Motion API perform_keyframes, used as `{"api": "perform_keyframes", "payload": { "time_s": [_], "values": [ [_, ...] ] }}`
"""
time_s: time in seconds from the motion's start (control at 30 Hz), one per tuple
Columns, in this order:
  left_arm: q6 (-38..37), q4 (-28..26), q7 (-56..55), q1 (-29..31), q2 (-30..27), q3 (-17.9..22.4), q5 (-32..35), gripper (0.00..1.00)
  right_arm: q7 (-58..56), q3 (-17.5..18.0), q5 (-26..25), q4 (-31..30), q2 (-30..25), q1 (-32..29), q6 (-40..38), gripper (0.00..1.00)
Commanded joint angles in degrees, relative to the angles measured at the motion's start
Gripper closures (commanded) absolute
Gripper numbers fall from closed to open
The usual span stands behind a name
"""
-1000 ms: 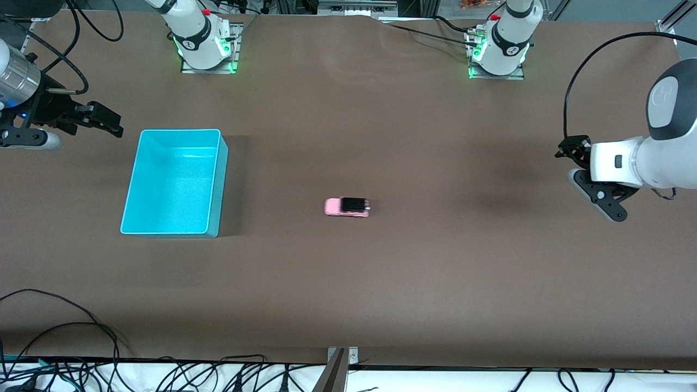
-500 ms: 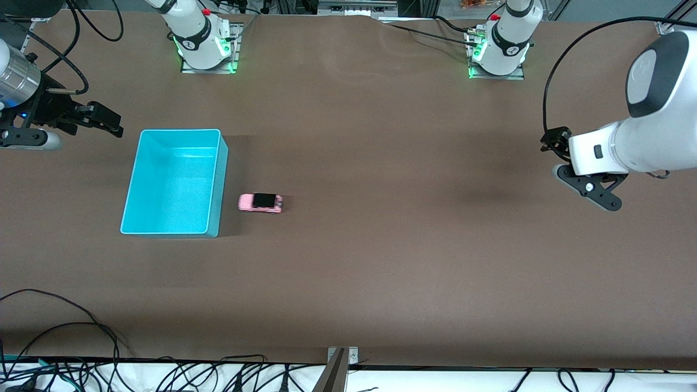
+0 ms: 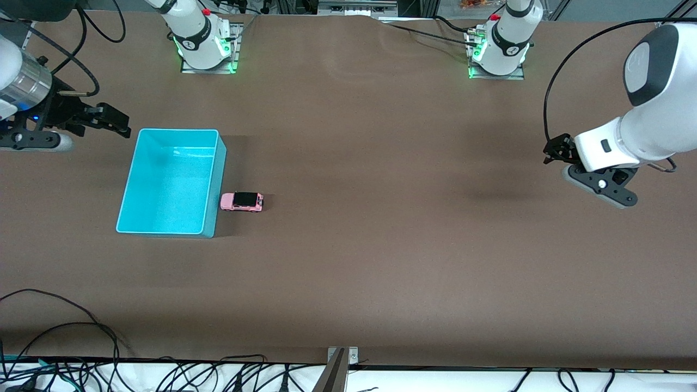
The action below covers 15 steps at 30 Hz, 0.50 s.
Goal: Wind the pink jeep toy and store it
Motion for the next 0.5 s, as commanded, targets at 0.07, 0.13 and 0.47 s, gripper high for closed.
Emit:
{"api": "perform_keyframes", "payload": {
  "time_s": [0.07,0.13,0.47],
  "values": [
    [7.4,-3.8,-5.4,0.5,-4.3,0.2,1.2,0.00,-4.9,0.2,2.8,1.1,0.7,3.9,-0.9,0.00],
    [9.5,-3.9,-7.5,1.2,-4.4,0.7,1.2,0.00,-10.2,0.2,3.0,1.1,1.5,4.5,-1.0,0.00],
    [13.4,-7.9,-7.9,1.7,-9.4,0.7,1.0,0.00,-37.8,0.3,3.1,0.9,4.8,4.7,-1.1,0.00]
  ]
}}
